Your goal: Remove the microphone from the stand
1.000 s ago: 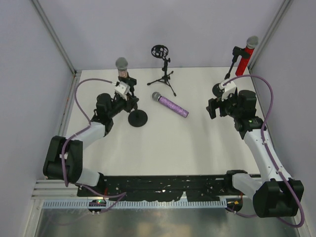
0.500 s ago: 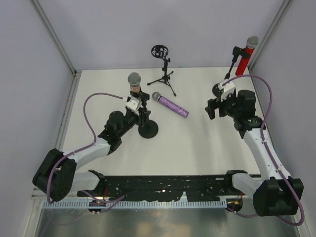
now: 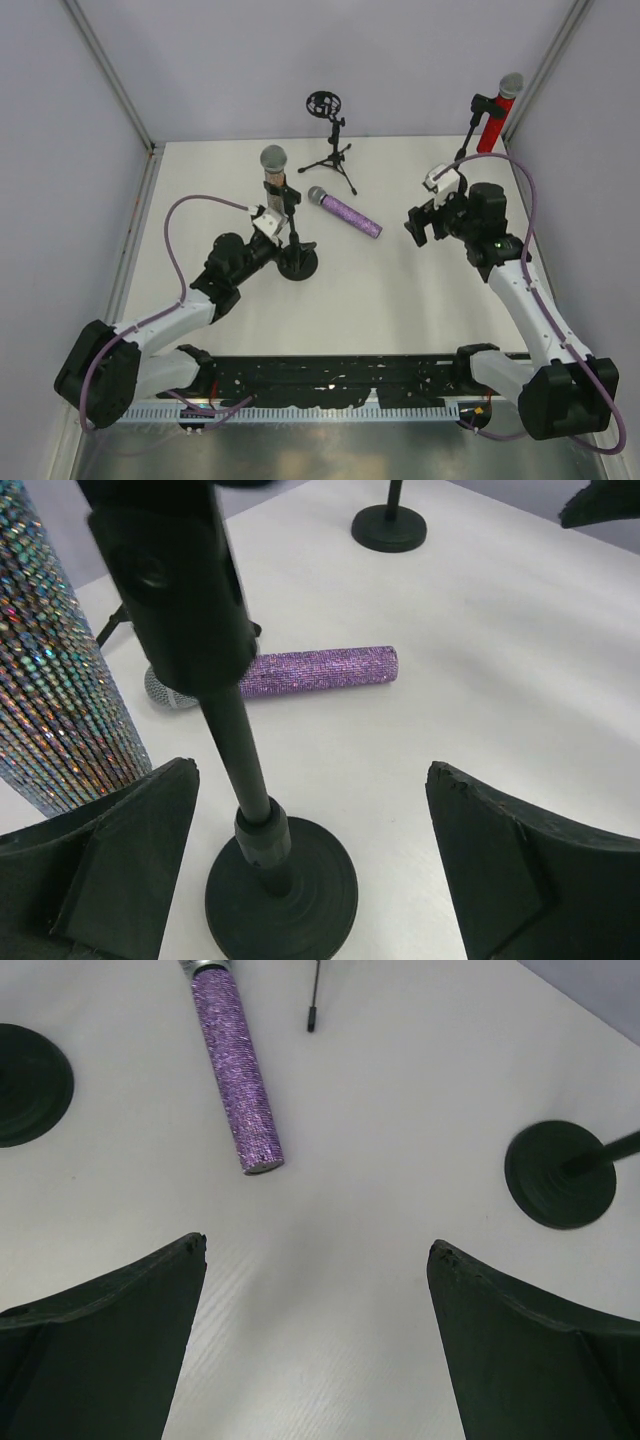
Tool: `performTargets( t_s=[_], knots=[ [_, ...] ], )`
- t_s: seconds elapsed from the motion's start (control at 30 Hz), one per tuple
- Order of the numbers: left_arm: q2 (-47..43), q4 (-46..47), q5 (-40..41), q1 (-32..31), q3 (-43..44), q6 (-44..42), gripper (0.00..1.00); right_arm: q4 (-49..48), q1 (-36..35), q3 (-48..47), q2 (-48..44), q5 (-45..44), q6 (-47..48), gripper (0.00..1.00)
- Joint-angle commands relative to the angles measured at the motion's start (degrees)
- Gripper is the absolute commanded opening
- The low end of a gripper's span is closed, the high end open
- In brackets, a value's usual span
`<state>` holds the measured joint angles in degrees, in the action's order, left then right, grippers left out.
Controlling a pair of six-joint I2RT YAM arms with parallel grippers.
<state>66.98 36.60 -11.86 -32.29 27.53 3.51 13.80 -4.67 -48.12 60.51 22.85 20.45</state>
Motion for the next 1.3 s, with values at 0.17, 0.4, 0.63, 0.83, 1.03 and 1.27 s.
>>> performTargets(
  t_s=[0.17, 0.4, 0.63, 0.83, 1.03, 1.27],
  knots=[
    [-8.96, -13.01, -20.11, 5.57, -2.40, -9.39, 0.99, -4.21, -14.30, -9.17, 1.80, -2.64, 5.40, 0.95],
    [-15.81, -27.45, -31.46, 17.59, 0.16, -14.76, 1.00, -8.00, -25.91, -16.39, 4.70, -8.25, 3.37, 0.95],
    [-22.94, -28.86, -38.15, 28.77, -0.90, -15.63, 0.99, -7.56, -35.92, -25.08, 9.17, -11.42, -2.07, 0.95],
    [-19.62, -20.70, -36.31, 34.12, 3.92, -12.22, 1.00, -6.69, -41.83, -30.80, 14.63, -16.96, -4.70, 0.95],
    [-6.71, -7.88, -44.11, 37.65, 12.10, -0.97, 1.00, -6.07, -44.37, -33.97, 18.41, -18.19, -6.91, 0.95],
    [8.23, 11.34, -55.54, 37.74, 19.31, 14.65, 1.00, -5.28, -45.43, -36.52, 22.10, -20.65, -8.93, 0.95]
  ],
)
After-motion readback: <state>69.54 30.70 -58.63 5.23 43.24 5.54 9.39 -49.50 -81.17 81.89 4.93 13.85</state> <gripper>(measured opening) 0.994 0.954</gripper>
